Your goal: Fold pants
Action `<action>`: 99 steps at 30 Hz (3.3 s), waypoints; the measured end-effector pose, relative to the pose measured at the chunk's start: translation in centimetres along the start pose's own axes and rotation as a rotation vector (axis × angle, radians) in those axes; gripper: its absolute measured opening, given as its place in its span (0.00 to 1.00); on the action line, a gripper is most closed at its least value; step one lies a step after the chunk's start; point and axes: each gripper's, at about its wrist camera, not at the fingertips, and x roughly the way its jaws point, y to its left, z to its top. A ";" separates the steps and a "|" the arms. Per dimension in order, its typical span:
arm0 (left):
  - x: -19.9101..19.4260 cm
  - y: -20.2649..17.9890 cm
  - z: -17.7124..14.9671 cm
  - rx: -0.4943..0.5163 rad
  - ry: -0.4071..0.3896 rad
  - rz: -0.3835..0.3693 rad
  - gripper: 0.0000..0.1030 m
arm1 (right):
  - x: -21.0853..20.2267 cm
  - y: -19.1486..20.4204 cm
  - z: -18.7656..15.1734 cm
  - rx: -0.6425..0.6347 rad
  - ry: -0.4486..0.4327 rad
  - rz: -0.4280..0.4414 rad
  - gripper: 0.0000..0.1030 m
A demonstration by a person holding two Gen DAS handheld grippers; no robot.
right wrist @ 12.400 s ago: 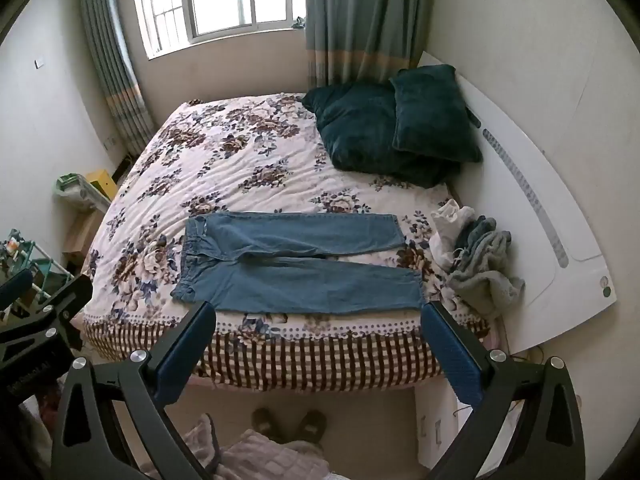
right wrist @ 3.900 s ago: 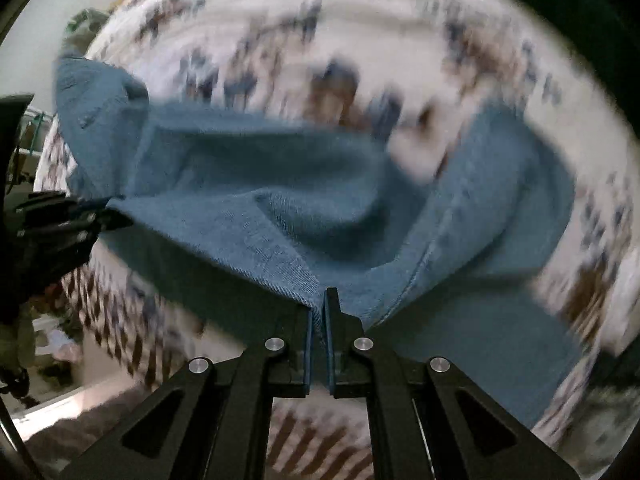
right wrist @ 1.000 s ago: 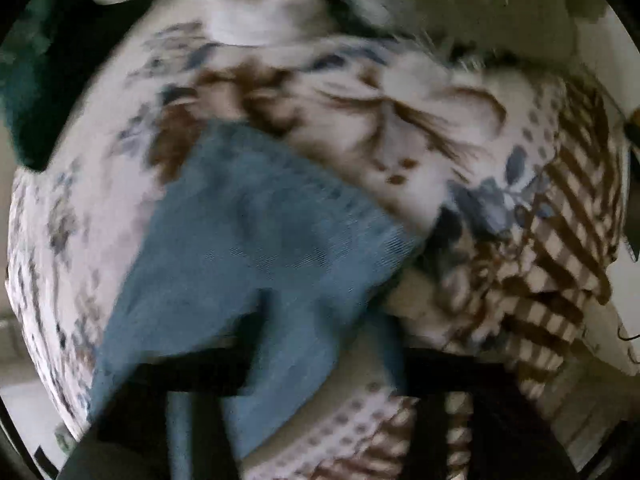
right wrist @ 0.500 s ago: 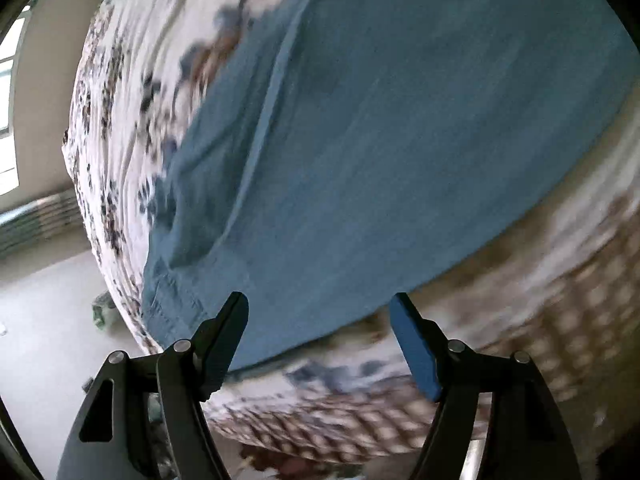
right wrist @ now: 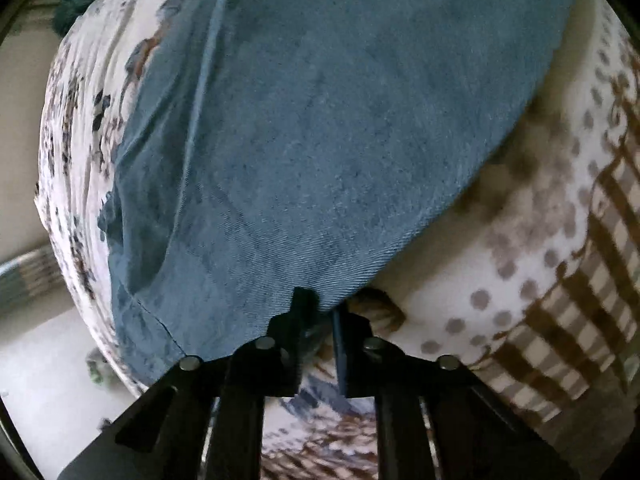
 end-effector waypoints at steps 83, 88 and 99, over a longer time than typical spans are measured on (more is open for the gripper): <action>0.4 -25.4 -1.4 0.582 -0.024 0.177 0.88 | 0.8 23.0 18.7 -1.202 0.604 -0.292 0.17; 0.6 -27.5 -0.8 0.612 -0.043 0.178 0.88 | -0.2 20.7 18.5 -1.231 0.606 -0.266 0.05; 0.8 -28.2 0.6 0.781 -0.104 0.188 0.88 | 0.7 21.9 15.7 -1.078 0.609 -0.119 0.11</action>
